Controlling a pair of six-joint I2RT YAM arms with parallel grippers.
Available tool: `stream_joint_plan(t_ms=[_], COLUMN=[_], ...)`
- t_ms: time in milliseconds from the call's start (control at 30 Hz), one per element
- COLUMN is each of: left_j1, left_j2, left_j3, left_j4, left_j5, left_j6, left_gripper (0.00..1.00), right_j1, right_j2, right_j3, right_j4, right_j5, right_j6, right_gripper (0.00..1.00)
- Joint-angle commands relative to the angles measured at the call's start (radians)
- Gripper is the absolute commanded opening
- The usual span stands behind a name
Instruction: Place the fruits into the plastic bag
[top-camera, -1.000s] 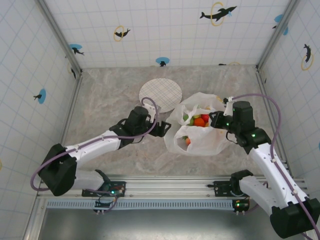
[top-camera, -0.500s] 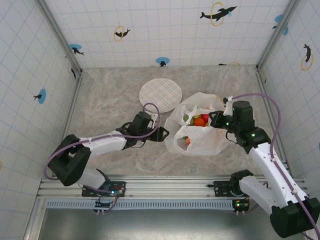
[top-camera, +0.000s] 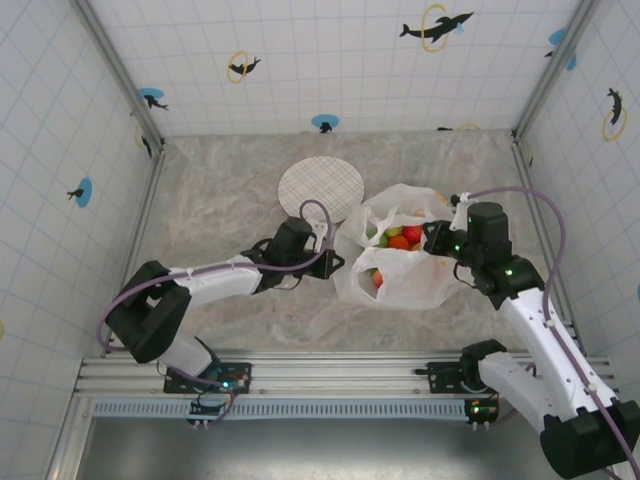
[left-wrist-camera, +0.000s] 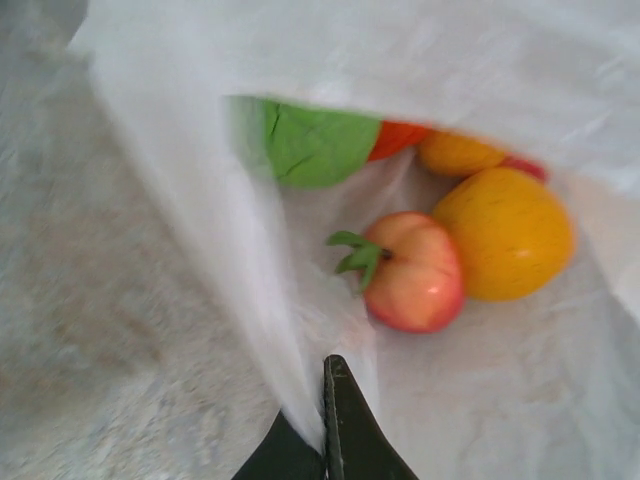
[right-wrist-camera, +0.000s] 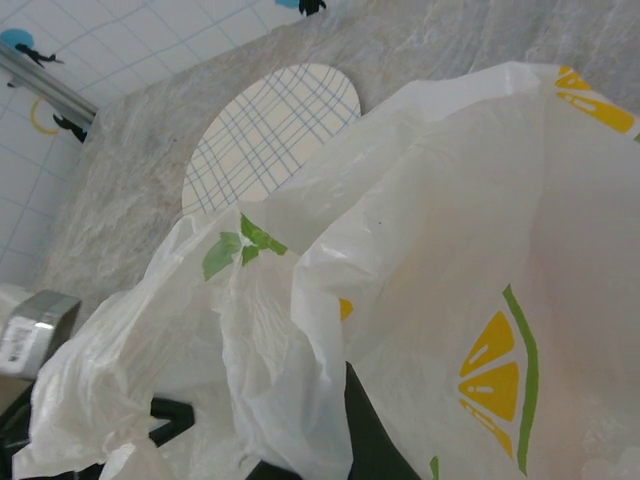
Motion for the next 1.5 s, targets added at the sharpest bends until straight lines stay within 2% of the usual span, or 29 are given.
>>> stream_joint_plan(t_ms=[0, 300, 500, 833, 1200, 1300, 1467], left_j1=[-0.006, -0.025, -0.024, -0.023, -0.007, -0.004, -0.004], left_j2=[-0.068, -0.150, -0.159, -0.061, -0.070, -0.083, -0.103], left_j3=[0.073, 0.270, 0.304, 0.335, 0.466, 0.463, 0.367], left_j4=[0.031, 0.034, 0.060, -0.048, -0.067, -0.059, -0.031], left_j5=[0.062, 0.093, 0.094, -0.058, -0.091, -0.105, -0.096], left_j6=[-0.010, -0.030, -0.040, 0.038, 0.099, 0.109, 0.096], left_gripper=[0.00, 0.00, 0.00, 0.00, 0.00, 0.00, 0.00], right_j1=[-0.010, -0.013, -0.012, -0.012, -0.012, -0.011, -0.009], right_j2=[-0.044, -0.108, -0.131, -0.088, -0.082, -0.090, -0.117], right_j3=[0.075, 0.186, 0.143, -0.009, 0.039, 0.025, -0.044], right_j4=[-0.005, -0.025, 0.013, 0.069, 0.117, 0.152, 0.184], right_j5=[0.093, 0.176, 0.165, 0.121, 0.073, 0.049, 0.053], right_j6=[-0.011, -0.008, 0.015, 0.067, 0.098, 0.122, 0.137], right_gripper=[0.00, 0.00, 0.00, 0.00, 0.00, 0.00, 0.00])
